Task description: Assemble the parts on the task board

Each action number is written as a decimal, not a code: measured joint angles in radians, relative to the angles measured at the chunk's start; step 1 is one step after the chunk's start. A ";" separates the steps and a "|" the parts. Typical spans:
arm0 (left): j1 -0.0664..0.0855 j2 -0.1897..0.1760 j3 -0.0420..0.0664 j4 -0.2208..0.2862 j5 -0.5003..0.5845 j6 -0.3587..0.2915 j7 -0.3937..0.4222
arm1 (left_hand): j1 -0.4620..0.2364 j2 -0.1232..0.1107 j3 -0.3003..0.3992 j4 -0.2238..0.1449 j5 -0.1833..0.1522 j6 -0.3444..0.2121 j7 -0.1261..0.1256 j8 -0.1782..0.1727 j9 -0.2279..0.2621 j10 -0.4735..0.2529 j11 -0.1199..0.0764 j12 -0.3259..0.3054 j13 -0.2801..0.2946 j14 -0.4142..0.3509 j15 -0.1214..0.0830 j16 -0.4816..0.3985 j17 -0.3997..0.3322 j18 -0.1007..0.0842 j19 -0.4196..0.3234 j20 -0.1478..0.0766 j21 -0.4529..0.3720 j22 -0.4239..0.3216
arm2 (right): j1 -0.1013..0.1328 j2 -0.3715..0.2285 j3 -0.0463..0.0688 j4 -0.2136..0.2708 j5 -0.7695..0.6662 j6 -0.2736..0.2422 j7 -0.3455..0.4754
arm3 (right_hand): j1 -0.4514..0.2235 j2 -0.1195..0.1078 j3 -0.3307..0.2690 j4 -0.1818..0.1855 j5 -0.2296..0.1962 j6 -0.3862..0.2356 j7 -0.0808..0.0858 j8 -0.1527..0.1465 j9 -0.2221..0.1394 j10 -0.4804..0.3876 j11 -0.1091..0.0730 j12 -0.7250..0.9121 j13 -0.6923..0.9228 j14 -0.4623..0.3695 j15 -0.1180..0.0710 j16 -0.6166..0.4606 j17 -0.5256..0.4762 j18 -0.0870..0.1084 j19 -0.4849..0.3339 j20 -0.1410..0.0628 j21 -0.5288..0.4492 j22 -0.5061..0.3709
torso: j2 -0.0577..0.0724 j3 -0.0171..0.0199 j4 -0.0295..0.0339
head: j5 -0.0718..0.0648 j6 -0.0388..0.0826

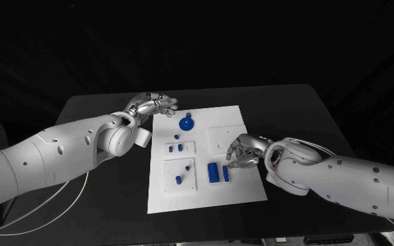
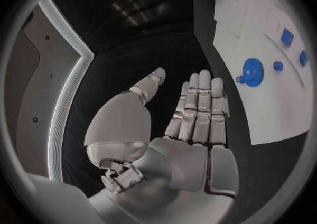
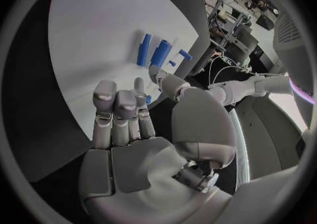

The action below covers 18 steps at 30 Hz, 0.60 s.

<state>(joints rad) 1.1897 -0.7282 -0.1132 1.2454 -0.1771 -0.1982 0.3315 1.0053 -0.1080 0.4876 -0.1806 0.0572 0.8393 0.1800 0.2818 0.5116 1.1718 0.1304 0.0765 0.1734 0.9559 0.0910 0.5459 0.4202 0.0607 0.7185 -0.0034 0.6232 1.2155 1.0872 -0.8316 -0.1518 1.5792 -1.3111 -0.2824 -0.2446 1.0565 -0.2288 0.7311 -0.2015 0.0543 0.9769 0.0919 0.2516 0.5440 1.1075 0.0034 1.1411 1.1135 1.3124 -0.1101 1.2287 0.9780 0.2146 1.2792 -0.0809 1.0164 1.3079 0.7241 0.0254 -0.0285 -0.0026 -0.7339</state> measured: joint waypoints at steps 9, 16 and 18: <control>0.000 0.001 0.000 0.000 0.000 0.000 0.000 | 0.000 0.000 0.000 0.000 0.000 0.000 0.000 0.000 0.000 0.000 0.000 0.000 0.000 0.000 0.000 0.000 0.000 -0.001 0.000 0.000 0.000 0.001 | -0.012 0.008 0.000 -0.009 -0.111 -0.009 0.038 | 0.060 0.034 0.103 0.013 0.000 0.028 0.009 0.030 0.013 0.008 -0.007 0.000 -0.004 0.000 0.000 0.000 0.003 0.000 0.002 0.009 0.000 0.000 | 0.000 -0.0005 0.0000 | -0.001 0.000; 0.000 0.001 0.000 0.000 0.000 0.000 0.000 | 0.000 0.000 0.000 0.000 0.000 0.000 0.000 0.000 0.000 0.000 0.000 0.000 0.000 0.000 0.000 0.000 0.001 -0.001 0.000 0.000 0.000 0.001 | -0.021 0.018 -0.001 -0.021 -0.142 0.000 0.043 | 0.053 0.041 0.105 0.015 0.000 0.046 0.005 0.035 0.014 0.010 -0.009 0.004 -0.005 -0.004 -0.004 0.000 0.006 0.000 0.003 0.011 0.000 0.000 | 0.000 -0.0010 0.0006 | -0.001 -0.001; 0.000 0.001 0.000 0.000 0.000 0.000 0.000 | 0.000 0.000 0.000 0.000 0.000 0.000 0.000 0.000 0.000 0.000 0.000 0.000 0.000 0.000 0.000 0.000 0.001 -0.001 0.000 0.000 0.000 0.001 | -0.024 0.022 -0.002 -0.023 -0.147 0.005 0.043 | 0.052 0.042 0.105 0.015 0.000 0.049 0.002 0.035 0.014 0.010 -0.009 0.004 -0.006 -0.004 -0.004 0.000 0.006 0.000 0.003 0.011 0.000 0.000 | 0.000 -0.0010 0.0007 | -0.001 -0.002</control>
<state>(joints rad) 1.1897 -0.7274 -0.1133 1.2454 -0.1772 -0.1982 0.3315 1.0053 -0.1080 0.4876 -0.1806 0.0572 0.8393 0.1800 0.2818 0.5117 1.1718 0.1304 0.0765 0.1735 0.9559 0.0910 0.5459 0.4211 0.0594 0.7185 -0.0035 0.6232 1.2163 1.0636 -0.8100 -0.1534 1.5566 -1.4582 -0.2774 -0.2012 1.1083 -0.1864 0.8365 -0.1862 0.0543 1.0263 0.0937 0.2865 0.5578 1.1171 -0.0056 1.1450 1.1080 1.3087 -0.1138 1.2288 0.9839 0.2143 1.2826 -0.0694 1.0165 1.3077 0.7242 0.0244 -0.0278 -0.0035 -0.7356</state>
